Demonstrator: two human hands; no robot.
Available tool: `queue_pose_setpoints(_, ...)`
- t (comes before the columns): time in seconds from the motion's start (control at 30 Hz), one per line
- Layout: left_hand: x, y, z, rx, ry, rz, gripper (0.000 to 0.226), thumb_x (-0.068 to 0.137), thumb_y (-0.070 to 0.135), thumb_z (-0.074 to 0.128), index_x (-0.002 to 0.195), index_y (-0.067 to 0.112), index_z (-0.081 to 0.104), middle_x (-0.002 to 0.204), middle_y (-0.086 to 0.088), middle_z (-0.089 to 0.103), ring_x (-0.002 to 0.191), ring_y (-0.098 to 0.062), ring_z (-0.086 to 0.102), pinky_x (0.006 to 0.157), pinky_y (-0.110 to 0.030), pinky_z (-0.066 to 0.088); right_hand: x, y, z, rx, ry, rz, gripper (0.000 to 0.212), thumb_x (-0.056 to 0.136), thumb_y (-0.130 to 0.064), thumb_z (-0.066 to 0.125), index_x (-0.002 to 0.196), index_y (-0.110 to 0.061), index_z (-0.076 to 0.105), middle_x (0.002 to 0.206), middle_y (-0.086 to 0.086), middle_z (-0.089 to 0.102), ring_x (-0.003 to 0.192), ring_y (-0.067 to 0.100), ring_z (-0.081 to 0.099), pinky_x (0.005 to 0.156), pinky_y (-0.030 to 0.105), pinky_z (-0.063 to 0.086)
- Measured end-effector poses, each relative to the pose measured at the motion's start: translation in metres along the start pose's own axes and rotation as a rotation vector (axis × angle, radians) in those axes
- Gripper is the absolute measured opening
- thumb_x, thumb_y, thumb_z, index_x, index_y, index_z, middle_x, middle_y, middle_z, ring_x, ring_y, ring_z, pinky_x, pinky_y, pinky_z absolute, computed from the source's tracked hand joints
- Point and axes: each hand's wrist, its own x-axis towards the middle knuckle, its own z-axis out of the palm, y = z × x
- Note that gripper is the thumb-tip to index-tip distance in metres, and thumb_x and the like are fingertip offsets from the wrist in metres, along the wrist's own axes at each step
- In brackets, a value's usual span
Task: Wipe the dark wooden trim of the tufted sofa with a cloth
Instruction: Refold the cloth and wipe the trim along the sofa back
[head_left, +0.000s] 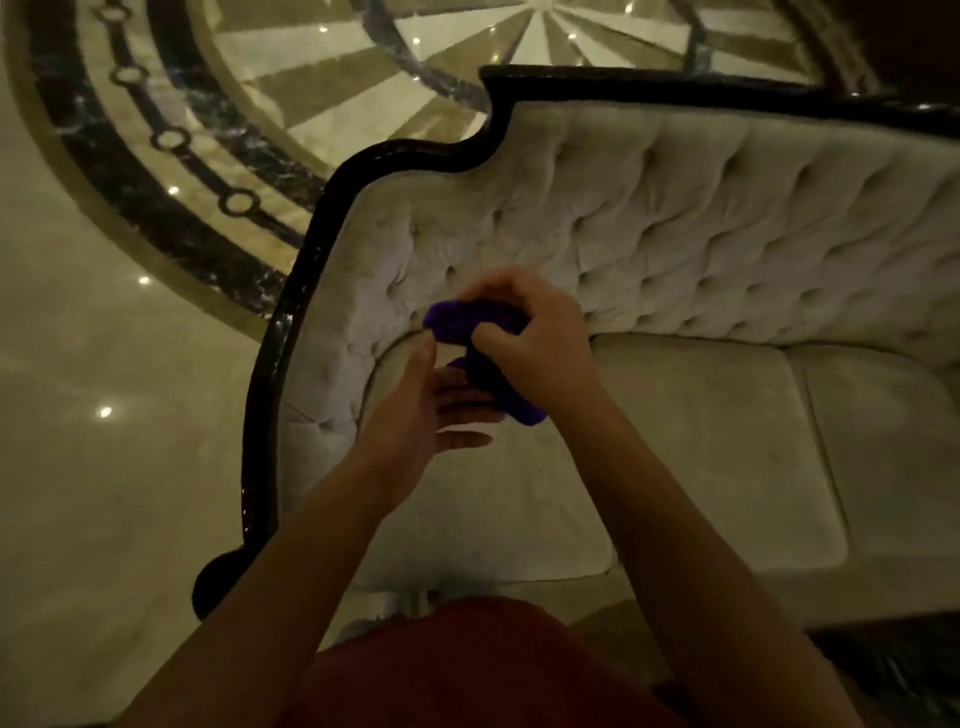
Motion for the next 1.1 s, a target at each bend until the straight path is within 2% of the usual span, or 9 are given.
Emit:
queue_pose_setpoints(0.13,-0.011,-0.002,0.023,-0.096,-0.236,0.012,0.076,0.097,0.075,0.023,0.135,0.025,0.066,0.137,-0.01,0.069,0.127,-0.031,0.064,0.102,-0.052,0.052,-0.062,-0.014,-0.015,-0.214,-0.029,-0.056,0.033,0.077,-0.009,0.074,0.106,-0.023,0.074,0.091,-0.011,0.073,0.082,0.004,0.066,0.078,0.019,0.054)
queue_pose_setpoints(0.3,-0.018,-0.027,0.081,0.015,-0.317,0.03,0.048,0.102,0.059,0.043,0.126,0.029,0.072,0.132,-0.004,0.072,0.127,-0.023,0.065,0.091,-0.039,0.058,-0.126,-0.004,-0.066,-0.273,0.092,0.036,0.028,0.08,-0.011,0.076,0.108,-0.016,0.076,0.109,-0.004,0.078,0.105,0.011,0.068,0.125,0.044,0.028)
queue_pose_setpoints(0.43,-0.023,-0.05,0.141,0.092,-0.373,0.014,0.065,0.084,0.061,0.07,0.136,0.022,0.064,0.132,-0.009,0.071,0.121,-0.026,0.069,0.083,-0.036,0.061,-0.186,0.014,-0.125,0.344,0.401,0.134,0.028,0.09,-0.007,0.062,0.115,-0.003,0.071,0.11,0.009,0.08,0.111,0.022,0.073,0.1,0.041,0.058)
queue_pose_setpoints(0.53,-0.022,-0.074,0.194,0.15,-0.457,0.003,0.057,0.093,0.049,0.068,0.139,0.018,0.061,0.136,-0.01,0.069,0.124,-0.026,0.067,0.087,-0.034,0.06,-0.23,0.039,-0.17,0.4,0.77,0.193,0.028,0.09,-0.011,0.056,0.112,-0.004,0.071,0.106,0.005,0.079,0.104,0.015,0.074,0.086,0.021,0.058)
queue_pose_setpoints(0.63,-0.026,-0.097,0.257,0.194,-0.54,-0.009,0.052,0.095,0.047,0.064,0.138,0.018,0.062,0.136,-0.005,0.07,0.125,-0.02,0.066,0.088,-0.029,0.059,-0.279,0.079,-0.218,0.444,0.95,0.336,0.024,0.091,-0.017,0.057,0.11,-0.019,0.072,0.108,-0.005,0.078,0.107,0.013,0.072,0.093,0.031,0.058)
queue_pose_setpoints(0.77,-0.039,-0.135,0.348,0.236,-0.633,-0.048,0.056,0.09,0.05,0.065,0.134,0.016,0.066,0.134,-0.005,0.071,0.125,-0.02,0.067,0.092,-0.029,0.059,-0.341,0.126,-0.282,0.651,0.9,0.545,0.035,0.099,-0.03,0.058,0.131,-0.018,0.064,0.132,0.003,0.069,0.125,0.021,0.064,0.111,0.052,0.05)
queue_pose_setpoints(0.83,-0.046,-0.157,0.39,0.312,-0.632,-0.052,0.05,0.092,0.051,0.064,0.13,0.018,0.069,0.13,-0.005,0.073,0.119,-0.019,0.07,0.09,-0.031,0.059,-0.368,0.139,-0.308,0.73,0.881,0.502,0.041,0.095,-0.044,0.058,0.126,-0.019,0.067,0.132,0.007,0.071,0.129,0.028,0.063,0.107,0.046,0.053)
queue_pose_setpoints(0.93,-0.056,-0.19,0.446,0.414,-0.611,-0.036,0.028,0.098,0.047,0.059,0.097,0.032,0.083,0.109,-0.002,0.081,0.097,-0.013,0.078,0.068,-0.022,0.06,-0.403,0.151,-0.344,0.734,0.805,0.497,0.055,0.07,-0.068,0.078,0.11,-0.03,0.075,0.114,-0.004,0.08,0.115,0.02,0.072,0.09,0.033,0.062)
queue_pose_setpoints(1.1,-0.059,-0.225,0.521,0.485,-0.637,-0.027,0.034,0.088,0.06,0.063,0.1,0.033,0.081,0.106,0.0,0.081,0.097,-0.017,0.078,0.067,-0.024,0.061,-0.444,0.179,-0.397,0.619,0.839,0.564,0.05,0.072,-0.053,0.084,0.117,-0.039,0.067,0.113,-0.006,0.078,0.103,0.01,0.075,0.078,0.024,0.062)
